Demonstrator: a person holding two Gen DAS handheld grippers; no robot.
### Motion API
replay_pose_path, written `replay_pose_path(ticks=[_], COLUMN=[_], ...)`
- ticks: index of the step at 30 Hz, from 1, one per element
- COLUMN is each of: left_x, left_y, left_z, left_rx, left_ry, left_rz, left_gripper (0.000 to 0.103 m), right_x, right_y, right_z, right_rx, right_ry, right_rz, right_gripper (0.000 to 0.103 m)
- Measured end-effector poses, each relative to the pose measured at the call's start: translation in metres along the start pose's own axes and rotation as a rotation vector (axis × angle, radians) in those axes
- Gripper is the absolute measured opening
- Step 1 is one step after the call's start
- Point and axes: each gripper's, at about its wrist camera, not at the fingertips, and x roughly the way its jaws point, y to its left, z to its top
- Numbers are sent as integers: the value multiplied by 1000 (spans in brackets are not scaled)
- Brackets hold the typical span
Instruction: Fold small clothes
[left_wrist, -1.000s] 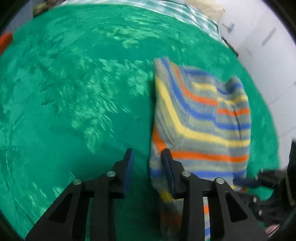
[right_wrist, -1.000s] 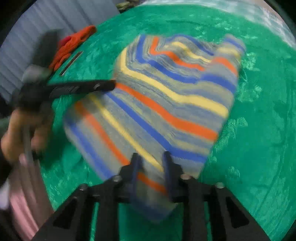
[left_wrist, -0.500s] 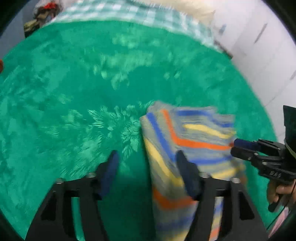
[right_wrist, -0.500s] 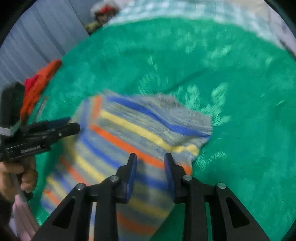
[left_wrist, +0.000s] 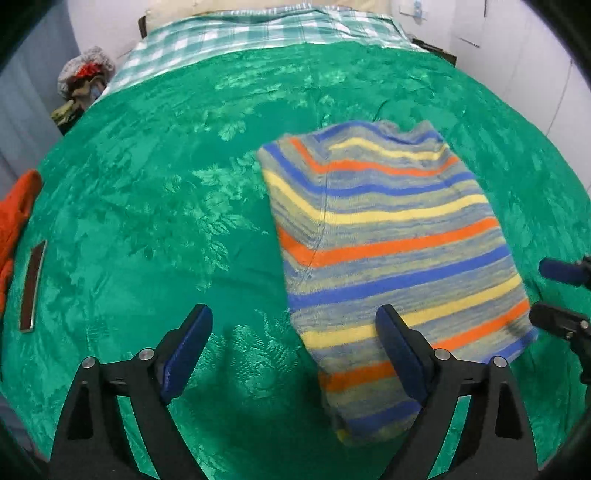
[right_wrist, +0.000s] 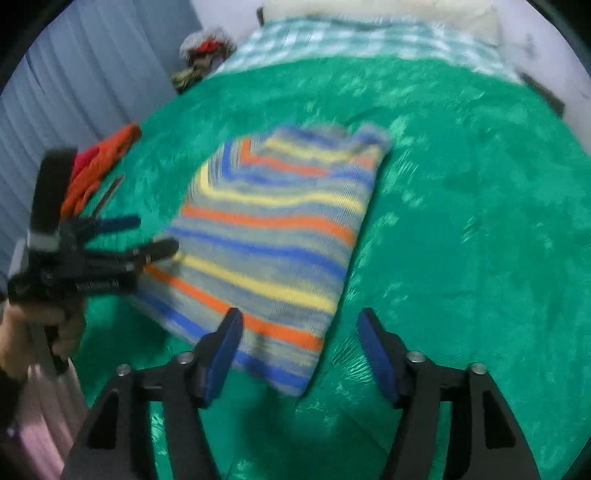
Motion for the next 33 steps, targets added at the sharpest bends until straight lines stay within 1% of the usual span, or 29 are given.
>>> replay_pose_path(ticks=[2,3,4,5,7,9,12,13,14,15,16,18,19,20,21,22,23,24,25,26,28,29,31,32,33], left_x=[-1,-3,6,4,10,12,15,18,24,29,38,60,75,84,91,96,99,102,102,94,71,51,20,-1,-11], left_y=[-3,1,3,3,-6,-9,-8,-3,6,13,23,40,45,45,42,37,29,23,16,7,-1,-4,-8,-13,-15], left_z=[4,2,4,5,11,13,14,17,21,23,28,38,44,48,52,57,61,64,68,72,77,81,88,95,99], left_rx=[-5,-5,-2,5,18,34,40,31,1,-28,-71,-154,-185,-188,-176,-154,-136,-136,-136,-111,-84,-78,-69,-59,-54], left_ry=[7,6,3,-1,-3,-2,3,5,8,13,24,52,79,95,103,98,89,108,120,101,40,-8,-75,-123,-143], left_rz=[1,6,10,14,22,37,22,-1,-47,-76,-112,-202,-263,-287,-288,-288,-338,-388,-368,-321,-318,-333,-363,-374,-379], left_gripper=[91,91,91,91,91,91,91,92,96,97,97,97,97,95,87,78,40,17,16,15,15,15,15,15,15], right_x=[-3,-4,-3,-3,5,2,5,6,9,12,18,35,46,60,72,82,95,100,107,111,98,82,47,29,13], right_y=[1,2,-1,0,9,9,8,6,0,-5,-15,-35,-46,-58,-64,-67,-66,-62,-55,-46,-26,-16,-5,-1,0], right_z=[2,3,4,6,18,17,19,21,25,30,37,49,56,62,67,70,76,79,82,84,91,96,104,108,113], right_rx=[-4,-8,-8,-8,-8,-10,-9,-4,14,39,87,173,229,298,344,375,391,383,363,336,219,159,90,60,44], right_ry=[-3,2,5,3,2,4,12,15,14,10,7,25,37,46,57,67,70,68,79,98,81,43,-35,-73,-105], right_rz=[-7,-9,-12,-14,-13,-10,-2,4,17,25,39,59,69,110,146,165,206,236,272,242,131,95,80,62,61], right_gripper=[69,69,69,69,69,69,69,69,70,74,82,83,83,83,83,81,77,47,25,25,22,21,21,21,21])
